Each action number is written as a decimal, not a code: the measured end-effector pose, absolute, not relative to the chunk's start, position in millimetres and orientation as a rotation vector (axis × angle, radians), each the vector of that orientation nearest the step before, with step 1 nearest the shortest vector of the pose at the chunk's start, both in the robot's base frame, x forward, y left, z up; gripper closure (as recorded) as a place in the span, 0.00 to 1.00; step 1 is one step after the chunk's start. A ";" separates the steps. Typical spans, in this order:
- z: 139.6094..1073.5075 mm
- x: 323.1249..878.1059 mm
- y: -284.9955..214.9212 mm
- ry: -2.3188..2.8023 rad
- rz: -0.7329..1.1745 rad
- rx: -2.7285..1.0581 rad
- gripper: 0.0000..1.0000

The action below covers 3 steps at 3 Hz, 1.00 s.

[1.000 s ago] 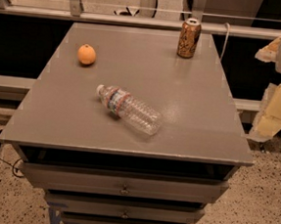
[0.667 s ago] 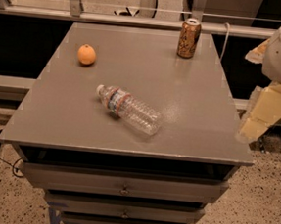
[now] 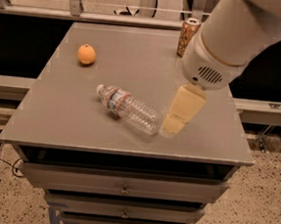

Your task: Place water bottle upright

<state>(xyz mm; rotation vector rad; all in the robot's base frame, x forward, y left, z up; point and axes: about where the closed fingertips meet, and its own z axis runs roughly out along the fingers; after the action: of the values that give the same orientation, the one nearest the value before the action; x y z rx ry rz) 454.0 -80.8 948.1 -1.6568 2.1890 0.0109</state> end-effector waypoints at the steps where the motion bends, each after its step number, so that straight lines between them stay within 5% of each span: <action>1: 931.2 469.3 -32.2 2.214 0.086 -1.635 0.00; 3: 878.8 502.3 26.4 2.306 0.166 -1.610 0.00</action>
Offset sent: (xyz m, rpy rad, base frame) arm 0.0524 0.1286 -0.0789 0.0776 0.1678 -0.0574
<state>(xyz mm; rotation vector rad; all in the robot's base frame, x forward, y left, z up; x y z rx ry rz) 502.3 26.4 878.8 -1.6098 2.3056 0.1659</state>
